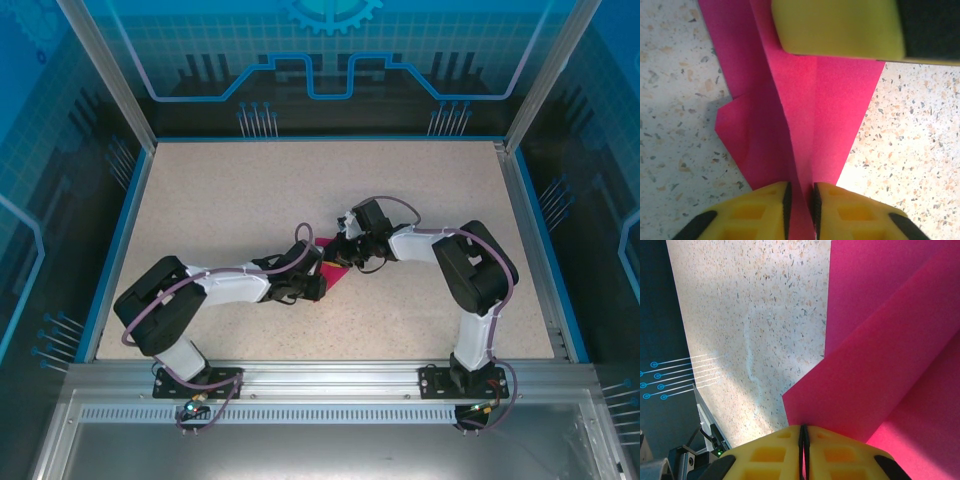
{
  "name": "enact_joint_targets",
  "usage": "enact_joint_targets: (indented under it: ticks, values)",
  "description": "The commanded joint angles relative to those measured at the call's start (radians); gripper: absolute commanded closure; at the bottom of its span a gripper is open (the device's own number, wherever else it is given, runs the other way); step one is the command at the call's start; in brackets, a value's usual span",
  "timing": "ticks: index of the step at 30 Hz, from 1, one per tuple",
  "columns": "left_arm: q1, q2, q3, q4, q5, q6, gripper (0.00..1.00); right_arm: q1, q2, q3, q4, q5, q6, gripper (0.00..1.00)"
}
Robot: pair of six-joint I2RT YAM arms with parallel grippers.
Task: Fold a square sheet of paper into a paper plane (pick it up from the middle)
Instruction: Fourth fold the wing at the center of the table.
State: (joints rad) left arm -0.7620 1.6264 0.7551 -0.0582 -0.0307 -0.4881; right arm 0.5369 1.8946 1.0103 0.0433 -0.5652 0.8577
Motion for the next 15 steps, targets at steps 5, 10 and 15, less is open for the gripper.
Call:
enact_joint_targets:
  ticks: [5,10,15]
  values:
    - [-0.01,-0.029,0.02,-0.012,-0.025,0.02,0.9,0.012,-0.008,0.023,-0.018,-0.009,0.001,0.89]
    - [0.001,-0.041,0.0,0.027,0.017,0.015,0.94,0.001,-0.038,0.005,-0.023,-0.01,-0.003,0.88]
    - [0.048,-0.074,-0.047,0.113,0.125,-0.011,0.94,-0.017,-0.092,-0.015,-0.055,-0.003,-0.028,0.86]
